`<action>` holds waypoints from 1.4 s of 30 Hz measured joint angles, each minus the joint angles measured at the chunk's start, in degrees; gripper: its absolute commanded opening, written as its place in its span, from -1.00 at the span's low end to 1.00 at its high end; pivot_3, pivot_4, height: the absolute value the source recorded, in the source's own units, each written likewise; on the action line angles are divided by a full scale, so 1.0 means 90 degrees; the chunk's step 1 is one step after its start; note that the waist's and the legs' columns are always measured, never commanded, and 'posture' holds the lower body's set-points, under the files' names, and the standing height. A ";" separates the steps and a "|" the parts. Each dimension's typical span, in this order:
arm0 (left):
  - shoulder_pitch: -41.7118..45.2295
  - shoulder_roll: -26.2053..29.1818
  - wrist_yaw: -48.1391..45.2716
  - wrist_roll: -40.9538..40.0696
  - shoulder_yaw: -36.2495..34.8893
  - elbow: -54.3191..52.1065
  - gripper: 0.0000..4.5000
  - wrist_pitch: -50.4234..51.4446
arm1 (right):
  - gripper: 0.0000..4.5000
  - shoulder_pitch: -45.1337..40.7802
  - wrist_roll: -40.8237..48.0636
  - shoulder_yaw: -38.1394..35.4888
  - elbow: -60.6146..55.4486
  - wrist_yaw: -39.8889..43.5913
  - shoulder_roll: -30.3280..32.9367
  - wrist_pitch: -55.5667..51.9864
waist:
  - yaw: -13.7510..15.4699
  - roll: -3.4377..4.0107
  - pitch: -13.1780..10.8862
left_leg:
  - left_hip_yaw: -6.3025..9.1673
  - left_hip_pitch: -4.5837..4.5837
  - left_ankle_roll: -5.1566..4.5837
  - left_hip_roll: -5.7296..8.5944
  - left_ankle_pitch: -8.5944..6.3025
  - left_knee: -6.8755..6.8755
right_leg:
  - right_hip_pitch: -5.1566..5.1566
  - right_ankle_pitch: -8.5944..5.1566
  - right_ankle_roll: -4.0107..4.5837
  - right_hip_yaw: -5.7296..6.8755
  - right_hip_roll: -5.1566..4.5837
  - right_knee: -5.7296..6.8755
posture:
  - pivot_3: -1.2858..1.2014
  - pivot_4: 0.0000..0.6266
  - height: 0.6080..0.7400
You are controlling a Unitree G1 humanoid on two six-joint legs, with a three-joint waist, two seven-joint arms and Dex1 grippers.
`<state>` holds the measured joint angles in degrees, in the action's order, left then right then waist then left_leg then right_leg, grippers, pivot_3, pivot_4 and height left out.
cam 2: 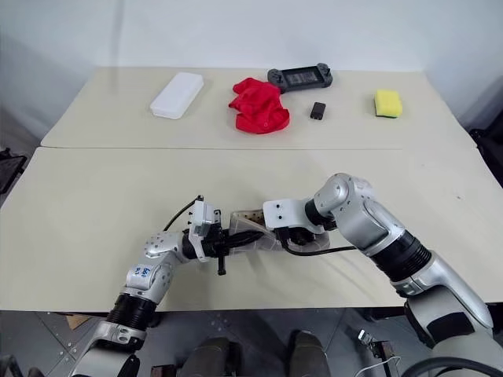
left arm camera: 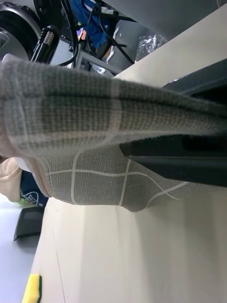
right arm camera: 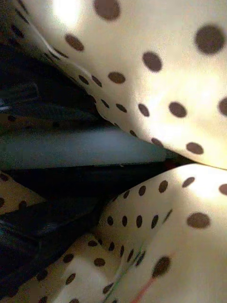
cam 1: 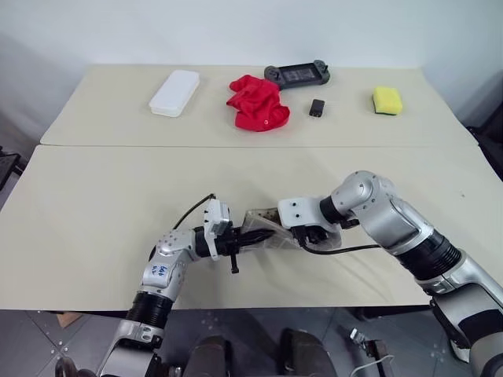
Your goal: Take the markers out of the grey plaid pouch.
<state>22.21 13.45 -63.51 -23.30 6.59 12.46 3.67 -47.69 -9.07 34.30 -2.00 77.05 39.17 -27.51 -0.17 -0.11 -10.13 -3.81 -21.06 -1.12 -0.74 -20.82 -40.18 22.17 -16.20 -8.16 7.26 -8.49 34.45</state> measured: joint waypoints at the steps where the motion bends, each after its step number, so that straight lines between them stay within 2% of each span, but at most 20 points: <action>1: -0.0001 0.0000 0.0000 0.0005 0.0006 0.0000 -1.00 0.0000 | -0.22 0.0026 -0.0005 -0.0012 0.0004 0.0002 -0.0010 0.0014 | -0.0002 -0.0006 0.0004 | 0.0007 0.0004 0.0000 -0.0001 0.0000 -0.0001 | -0.0004 0.0000 0.0001 0.0000 0.0000 0.0000 | 0.03 -0.52 1.00; 2: -0.0002 -0.0001 -0.0001 0.0007 0.0011 0.0000 -1.00 0.0000 | -0.31 0.0068 -0.0006 -0.0058 0.0005 0.0003 -0.0021 0.0026 | -0.0001 -0.0009 0.0006 | 0.0013 0.0008 0.0000 -0.0002 0.0000 -0.0001 | -0.0008 0.0001 0.0002 0.0000 0.0000 -0.0001 | 0.03 -0.52 1.00; 3: -0.0002 0.0000 -0.0001 0.0008 0.0012 0.0000 -1.00 0.0000 | -0.32 0.0103 -0.0005 -0.0108 0.0009 0.0002 -0.0037 0.0047 | -0.0001 -0.0010 0.0007 | 0.0017 0.0009 0.0000 -0.0002 0.0000 -0.0001 | -0.0009 0.0002 0.0003 -0.0001 0.0000 -0.0001 | 0.03 -0.52 1.00; 6: -0.0002 0.0012 0.0000 0.0008 0.0008 0.0000 -1.00 -0.0001 | -0.32 0.0177 0.0091 -0.0322 0.0054 -0.0002 -0.0070 0.0261 | -0.0001 -0.0010 0.0007 | 0.0030 0.0009 0.0000 -0.0002 0.0000 0.0000 | -0.0006 0.0002 0.0004 -0.0002 0.0000 -0.0001 | 0.03 -0.52 1.00; 17: -0.0006 0.0035 -0.0075 -0.0023 0.0015 -0.0066 -1.00 -0.0098 | -0.32 0.0721 0.1442 -0.1602 0.0628 0.0502 0.0055 0.1540 | 0.0024 -0.0010 0.0004 | 0.0007 -0.0025 -0.0002 0.0002 0.0000 0.0003 | 0.0023 0.0002 0.0004 -0.0003 0.0000 -0.0003 | 0.03 -0.52 1.00; 25: 0.0002 0.0020 -0.0045 -0.0067 0.0089 -0.0267 -1.00 -0.0154 | -0.32 0.0883 0.2312 -0.2118 0.1331 0.0867 0.0064 0.2100 | 0.0012 -0.0007 0.0002 | 0.0007 -0.0025 -0.0002 0.0001 0.0000 0.0006 | 0.0026 0.0002 0.0004 -0.0004 0.0000 -0.0003 | 0.03 -0.52 1.00; 30: -0.0034 0.0056 0.0028 -0.0051 0.0118 -0.0269 -1.00 -0.0131 | -0.33 0.0887 0.2469 -0.2364 0.1746 0.0923 0.0064 0.2996 | 0.0016 -0.0006 0.0001 | 0.0007 -0.0025 -0.0002 0.0001 0.0000 0.0006 | 0.0025 0.0002 0.0004 -0.0005 -0.0001 -0.0003 | 0.03 -0.52 1.00; 34: -0.0152 0.0132 0.0100 -0.0062 0.0024 -0.0248 -1.00 -0.0126 | -0.79 0.0849 0.2294 -0.2734 0.2216 0.0533 0.0181 0.3824 | 0.0010 -0.0005 0.0001 | 0.0005 -0.0018 -0.0002 -0.0001 0.0001 0.0006 | 0.0021 0.0002 0.0004 -0.0005 0.0000 -0.0002 | 0.03 -0.52 1.00; 38: -0.0153 0.0122 0.0158 -0.0061 0.0031 -0.0259 -1.00 -0.0116 | -0.80 0.0846 0.2381 -0.2761 0.2324 0.0427 0.0175 0.3846 | 0.0010 -0.0005 0.0001 | 0.0008 -0.0017 -0.0002 -0.0003 0.0001 0.0006 | 0.0022 0.0002 0.0004 -0.0007 0.0000 0.0000 | 0.03 -0.52 1.00; 42: -0.0192 0.0124 0.0161 -0.0086 0.0025 -0.0288 -1.00 -0.0114 | -0.80 0.0923 0.2902 -0.3034 0.2257 0.0712 0.0187 0.3453 | 0.0025 -0.0005 0.0001 | 0.0010 -0.0020 -0.0002 -0.0001 0.0001 0.0007 | 0.0022 0.0002 0.0004 -0.0004 0.0000 -0.0002 | 0.03 -0.52 1.00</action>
<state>20.48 14.56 -62.06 -24.07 6.81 9.87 2.65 -39.38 17.05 6.99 18.32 83.46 40.85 3.56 0.06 -0.15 -10.12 -3.72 -21.24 -1.14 -0.75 -20.81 -40.12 22.37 -16.18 -8.13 7.23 -8.50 34.43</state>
